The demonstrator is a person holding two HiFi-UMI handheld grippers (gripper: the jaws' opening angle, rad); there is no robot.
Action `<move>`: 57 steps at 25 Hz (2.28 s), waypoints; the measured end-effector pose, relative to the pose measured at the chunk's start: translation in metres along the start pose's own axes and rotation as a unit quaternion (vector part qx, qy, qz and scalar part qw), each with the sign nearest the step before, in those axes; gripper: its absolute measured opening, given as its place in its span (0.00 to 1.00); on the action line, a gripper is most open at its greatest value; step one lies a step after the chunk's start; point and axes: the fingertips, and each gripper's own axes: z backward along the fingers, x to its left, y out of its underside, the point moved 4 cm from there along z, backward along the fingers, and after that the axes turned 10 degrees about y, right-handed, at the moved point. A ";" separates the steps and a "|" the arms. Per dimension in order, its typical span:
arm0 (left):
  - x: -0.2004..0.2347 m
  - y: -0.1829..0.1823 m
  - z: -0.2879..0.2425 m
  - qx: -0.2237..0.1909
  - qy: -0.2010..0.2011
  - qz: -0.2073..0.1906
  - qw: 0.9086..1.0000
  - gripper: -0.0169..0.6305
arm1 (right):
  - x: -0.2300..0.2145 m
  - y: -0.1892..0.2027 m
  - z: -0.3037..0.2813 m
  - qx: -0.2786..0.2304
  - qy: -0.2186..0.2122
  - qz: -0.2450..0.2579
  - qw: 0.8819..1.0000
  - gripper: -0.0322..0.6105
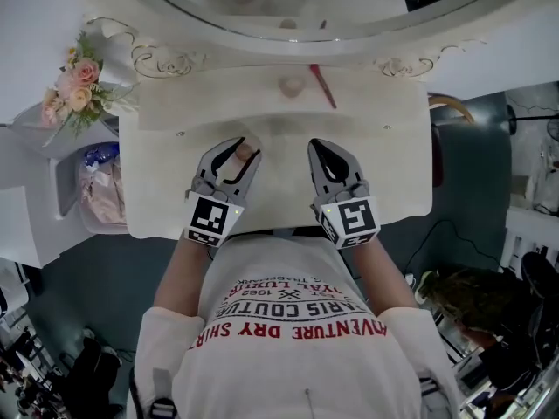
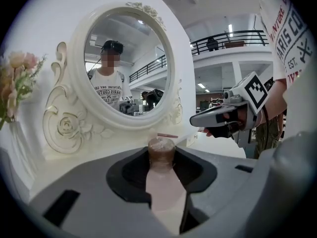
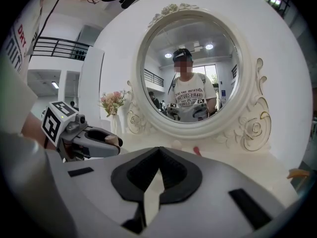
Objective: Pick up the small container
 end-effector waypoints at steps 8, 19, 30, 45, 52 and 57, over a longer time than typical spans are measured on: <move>0.004 -0.052 0.038 -0.027 -0.034 -0.011 0.999 0.25 | 0.003 -0.033 0.008 -0.028 -0.009 0.013 0.999 0.05; 0.013 -0.087 0.097 -0.058 -0.082 -0.011 0.995 0.25 | 0.021 -0.073 0.016 -0.069 -0.028 0.019 0.997 0.05; 0.019 -0.104 0.118 -0.074 -0.121 -0.026 0.990 0.25 | 0.031 -0.096 0.019 -0.104 -0.041 0.018 0.994 0.05; 0.026 -0.098 0.109 -0.068 -0.120 -0.020 0.990 0.25 | 0.032 -0.088 0.015 -0.096 -0.039 0.023 0.994 0.05; 0.026 -0.093 0.104 -0.063 -0.114 -0.024 0.991 0.25 | 0.031 -0.084 0.015 -0.095 -0.038 0.023 0.994 0.05; 0.027 -0.091 0.099 -0.063 -0.110 -0.023 0.992 0.25 | 0.029 -0.081 0.013 -0.093 -0.038 0.025 0.995 0.05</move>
